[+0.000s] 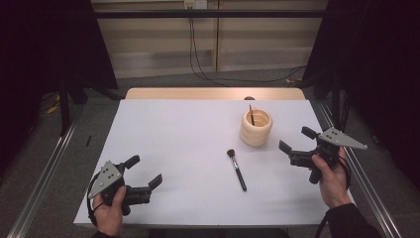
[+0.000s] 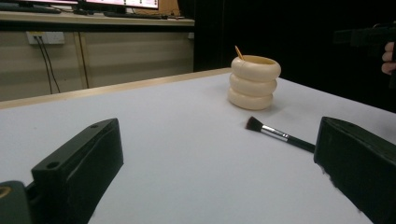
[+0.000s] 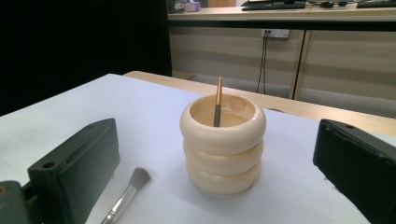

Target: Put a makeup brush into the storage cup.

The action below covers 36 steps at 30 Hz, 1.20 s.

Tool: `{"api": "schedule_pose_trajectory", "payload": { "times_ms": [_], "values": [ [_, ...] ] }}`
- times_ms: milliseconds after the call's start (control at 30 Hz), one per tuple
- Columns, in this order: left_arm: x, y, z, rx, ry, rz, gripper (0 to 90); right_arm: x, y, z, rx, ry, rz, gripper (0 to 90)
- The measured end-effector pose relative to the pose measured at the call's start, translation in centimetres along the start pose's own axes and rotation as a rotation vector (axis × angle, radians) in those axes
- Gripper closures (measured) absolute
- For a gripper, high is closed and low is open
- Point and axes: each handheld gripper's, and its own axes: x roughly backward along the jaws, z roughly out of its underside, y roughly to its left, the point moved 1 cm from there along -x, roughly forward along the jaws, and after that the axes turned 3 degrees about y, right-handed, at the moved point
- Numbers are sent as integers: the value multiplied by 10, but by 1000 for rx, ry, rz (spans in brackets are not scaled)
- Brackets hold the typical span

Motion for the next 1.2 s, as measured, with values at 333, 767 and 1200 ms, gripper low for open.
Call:
{"api": "schedule_pose_trajectory", "payload": {
  "times_ms": [333, 767, 1200],
  "values": [
    [3, 3, 1, 10, -7, -3, 14, 21, 5, 17, -9, 16, 3, 0],
    [4, 3, 1, 8, -4, -9, 14, 47, 17, 36, 9, 5, 53, 4],
    [6, 1, 2, 4, -4, -17, 15, 58, 24, 47, 10, -19, 62, 8]
  ]
}}
